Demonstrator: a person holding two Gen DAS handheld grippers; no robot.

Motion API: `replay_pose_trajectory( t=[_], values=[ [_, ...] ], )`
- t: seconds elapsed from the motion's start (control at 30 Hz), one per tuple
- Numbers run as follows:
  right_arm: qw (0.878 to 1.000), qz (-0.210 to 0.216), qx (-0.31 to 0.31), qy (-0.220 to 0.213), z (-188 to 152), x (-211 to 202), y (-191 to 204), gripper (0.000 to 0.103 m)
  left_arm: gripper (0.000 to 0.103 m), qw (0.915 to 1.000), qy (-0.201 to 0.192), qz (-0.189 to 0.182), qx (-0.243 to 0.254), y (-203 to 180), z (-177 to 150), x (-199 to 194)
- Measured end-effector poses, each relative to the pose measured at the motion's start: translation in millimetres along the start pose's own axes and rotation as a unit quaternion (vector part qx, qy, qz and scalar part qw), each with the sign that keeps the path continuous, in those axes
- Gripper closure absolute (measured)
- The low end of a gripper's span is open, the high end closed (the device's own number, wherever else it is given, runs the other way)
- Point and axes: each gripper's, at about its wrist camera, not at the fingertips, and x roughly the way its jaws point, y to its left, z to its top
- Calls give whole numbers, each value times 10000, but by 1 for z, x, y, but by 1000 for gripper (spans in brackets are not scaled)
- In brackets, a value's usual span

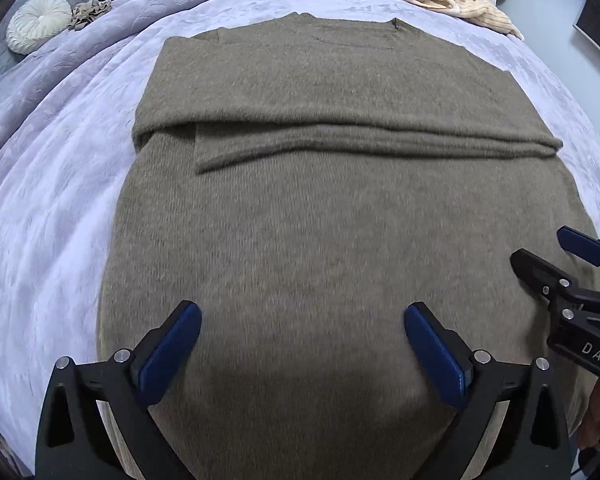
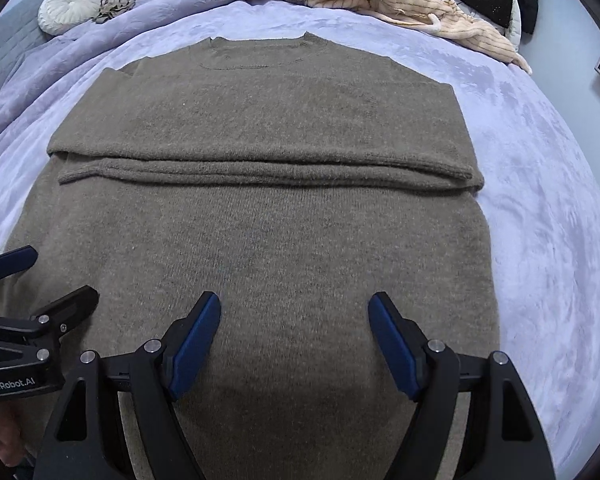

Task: Fold small clothes
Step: 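Move both open grippers over the sweater toward its ribbed hem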

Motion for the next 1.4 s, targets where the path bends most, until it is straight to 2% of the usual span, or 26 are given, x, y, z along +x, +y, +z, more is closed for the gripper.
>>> replay_pose_trajectory(
  t=[0.27,0.37,0.43,0.47,0.5,0.53,0.6,0.7,0.93,1.07,1.23,1.3,1.4],
  values=[
    [9979,26,-596,-243,-66,-29,3,22,1,9997,-63,36,234,2,-43,-33],
    [9974,221,-594,-350,-69,-52,5,22,1,9990,-305,-180,285,-6,-45,-54],
    [9952,374,-671,-598,-62,-62,14,21,1,9976,-459,-215,472,-20,-41,-58],
    [9944,371,-766,-630,-59,-61,21,22,3,9971,-473,-94,584,-26,-41,-55],
    [9945,193,-865,-561,-56,-55,27,23,2,9968,-451,106,649,-26,-37,-49],
    [9947,40,-966,-347,-56,-42,32,22,2,9968,-248,252,715,-26,-38,-37],
    [9953,154,-953,-117,-61,-28,30,22,1,9984,-26,195,535,-18,-44,-24],
    [9941,210,-1022,-298,-76,-32,26,21,1,9991,-68,94,396,-5,-58,-27],
    [9931,100,-1130,-296,-96,-43,28,20,1,9980,52,162,615,-5,-85,-41],
    [9928,71,-1163,-263,-101,-48,27,20,1,9991,56,-31,426,5,-93,-56],
    [9924,-3,-1168,-380,-110,-68,20,20,1,10000,-69,-49,7,32,-104,-72],
    [9937,-82,-963,-559,-117,-82,6,20,1,9995,-126,-112,-266,50,-110,-76],
    [9968,-72,-564,-563,-126,-89,-19,20,1,9970,-87,-273,-713,72,-125,-79]
  ],
)
